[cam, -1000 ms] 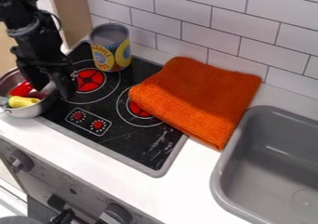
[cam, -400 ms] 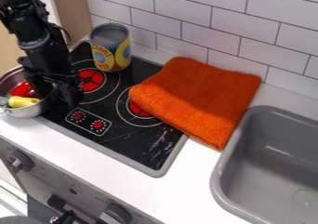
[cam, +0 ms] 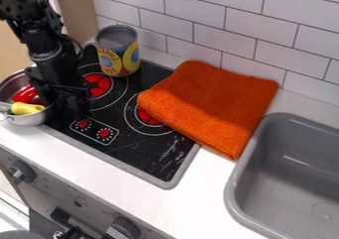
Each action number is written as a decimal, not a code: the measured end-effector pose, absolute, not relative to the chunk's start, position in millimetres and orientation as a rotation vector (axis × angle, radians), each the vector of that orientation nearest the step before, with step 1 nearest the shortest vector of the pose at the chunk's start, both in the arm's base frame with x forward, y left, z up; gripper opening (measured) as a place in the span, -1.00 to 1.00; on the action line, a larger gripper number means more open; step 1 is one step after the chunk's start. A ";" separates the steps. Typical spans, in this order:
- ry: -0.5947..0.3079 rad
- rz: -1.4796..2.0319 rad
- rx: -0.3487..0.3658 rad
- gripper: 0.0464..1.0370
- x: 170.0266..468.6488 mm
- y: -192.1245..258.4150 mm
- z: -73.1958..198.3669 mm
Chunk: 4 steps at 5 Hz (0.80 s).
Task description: Move the metalic pot to right bottom of the bunner
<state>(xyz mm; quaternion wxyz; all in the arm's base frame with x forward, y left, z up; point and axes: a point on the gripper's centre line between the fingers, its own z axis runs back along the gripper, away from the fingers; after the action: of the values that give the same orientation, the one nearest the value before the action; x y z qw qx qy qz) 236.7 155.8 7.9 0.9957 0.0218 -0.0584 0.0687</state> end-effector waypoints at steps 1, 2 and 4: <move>-0.141 0.131 0.061 -0.29 237.9 157.5 6.6; -0.179 0.089 0.093 -0.72 236.2 155.4 6.7; -0.179 0.032 0.131 -0.97 232.6 148.1 6.7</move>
<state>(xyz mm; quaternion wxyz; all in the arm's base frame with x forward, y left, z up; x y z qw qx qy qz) 232.6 148.1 6.7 0.9937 0.0655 -0.0894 0.0158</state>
